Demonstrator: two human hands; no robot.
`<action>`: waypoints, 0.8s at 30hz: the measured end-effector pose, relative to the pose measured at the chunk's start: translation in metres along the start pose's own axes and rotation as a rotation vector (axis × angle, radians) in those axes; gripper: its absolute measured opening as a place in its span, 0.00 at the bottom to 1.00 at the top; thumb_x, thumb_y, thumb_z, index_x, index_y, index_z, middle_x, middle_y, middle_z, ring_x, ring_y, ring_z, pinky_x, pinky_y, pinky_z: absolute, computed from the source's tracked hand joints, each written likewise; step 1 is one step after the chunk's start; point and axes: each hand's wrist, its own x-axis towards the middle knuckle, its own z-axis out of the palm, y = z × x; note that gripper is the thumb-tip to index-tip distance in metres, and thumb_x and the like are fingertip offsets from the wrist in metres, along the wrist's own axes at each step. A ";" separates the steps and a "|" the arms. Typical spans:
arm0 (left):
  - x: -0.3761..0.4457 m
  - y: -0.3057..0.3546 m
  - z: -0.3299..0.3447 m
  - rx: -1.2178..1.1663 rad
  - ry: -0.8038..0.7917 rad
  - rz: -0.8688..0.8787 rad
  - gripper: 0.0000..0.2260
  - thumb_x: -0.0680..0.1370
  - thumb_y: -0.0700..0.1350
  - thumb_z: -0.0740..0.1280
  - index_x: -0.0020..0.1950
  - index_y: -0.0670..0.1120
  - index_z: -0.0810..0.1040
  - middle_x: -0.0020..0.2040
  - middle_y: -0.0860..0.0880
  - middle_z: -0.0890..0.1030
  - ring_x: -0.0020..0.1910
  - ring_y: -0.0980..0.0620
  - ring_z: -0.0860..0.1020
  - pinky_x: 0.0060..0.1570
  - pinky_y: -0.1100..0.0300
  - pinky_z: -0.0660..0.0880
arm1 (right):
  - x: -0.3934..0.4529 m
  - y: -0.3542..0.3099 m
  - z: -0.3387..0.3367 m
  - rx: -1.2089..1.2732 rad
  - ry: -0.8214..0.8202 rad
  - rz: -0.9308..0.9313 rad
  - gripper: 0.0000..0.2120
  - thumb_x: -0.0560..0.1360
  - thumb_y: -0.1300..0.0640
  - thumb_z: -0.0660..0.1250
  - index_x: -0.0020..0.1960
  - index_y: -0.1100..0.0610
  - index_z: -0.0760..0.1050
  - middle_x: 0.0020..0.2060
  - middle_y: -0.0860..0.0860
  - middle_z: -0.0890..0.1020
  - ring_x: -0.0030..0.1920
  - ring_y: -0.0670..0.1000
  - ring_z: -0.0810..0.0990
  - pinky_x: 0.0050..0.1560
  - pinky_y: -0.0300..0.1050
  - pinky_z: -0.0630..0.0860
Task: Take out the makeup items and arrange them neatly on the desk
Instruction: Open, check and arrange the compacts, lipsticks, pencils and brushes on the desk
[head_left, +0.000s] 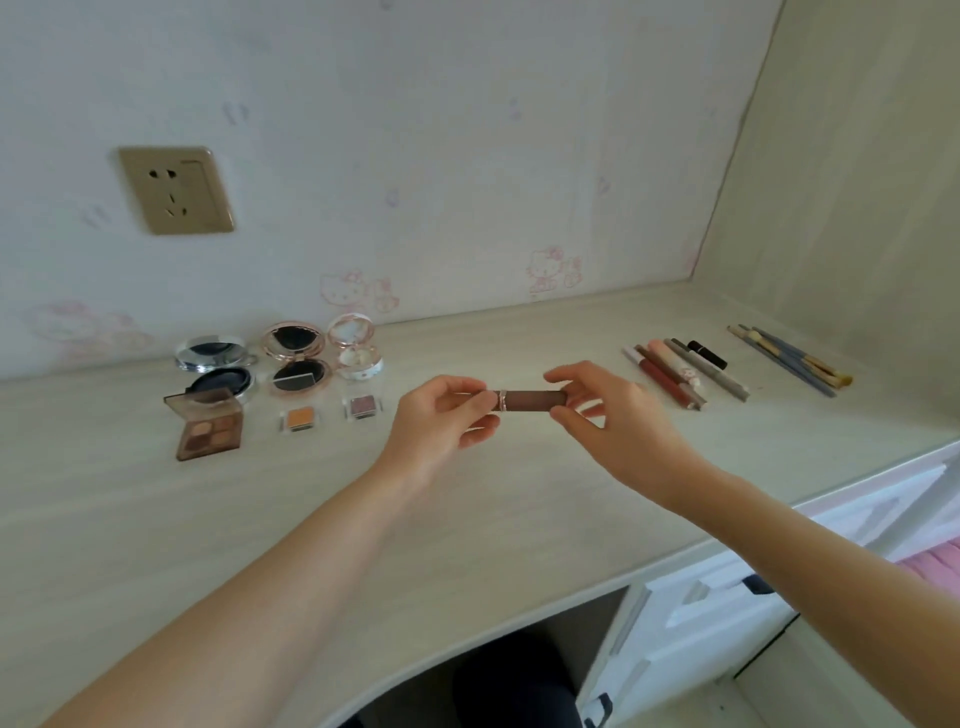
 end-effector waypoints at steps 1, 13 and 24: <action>-0.006 0.000 -0.013 0.018 -0.002 -0.003 0.06 0.75 0.35 0.69 0.51 0.37 0.77 0.42 0.43 0.82 0.37 0.47 0.82 0.47 0.54 0.81 | -0.001 -0.007 0.006 0.013 -0.011 -0.005 0.13 0.76 0.58 0.67 0.59 0.50 0.75 0.46 0.43 0.81 0.49 0.40 0.79 0.56 0.39 0.75; -0.074 0.005 -0.106 0.255 0.015 -0.027 0.06 0.73 0.36 0.71 0.49 0.40 0.82 0.43 0.40 0.84 0.38 0.49 0.82 0.41 0.62 0.79 | 0.002 -0.070 0.073 0.277 -0.150 -0.011 0.09 0.77 0.59 0.66 0.54 0.47 0.78 0.46 0.41 0.82 0.50 0.38 0.78 0.49 0.31 0.74; -0.081 0.000 -0.116 0.364 0.009 0.092 0.06 0.72 0.37 0.73 0.48 0.44 0.82 0.42 0.45 0.85 0.44 0.50 0.83 0.51 0.60 0.78 | 0.015 -0.103 0.101 0.458 -0.182 0.037 0.11 0.76 0.59 0.66 0.55 0.46 0.79 0.44 0.44 0.82 0.48 0.45 0.80 0.54 0.47 0.78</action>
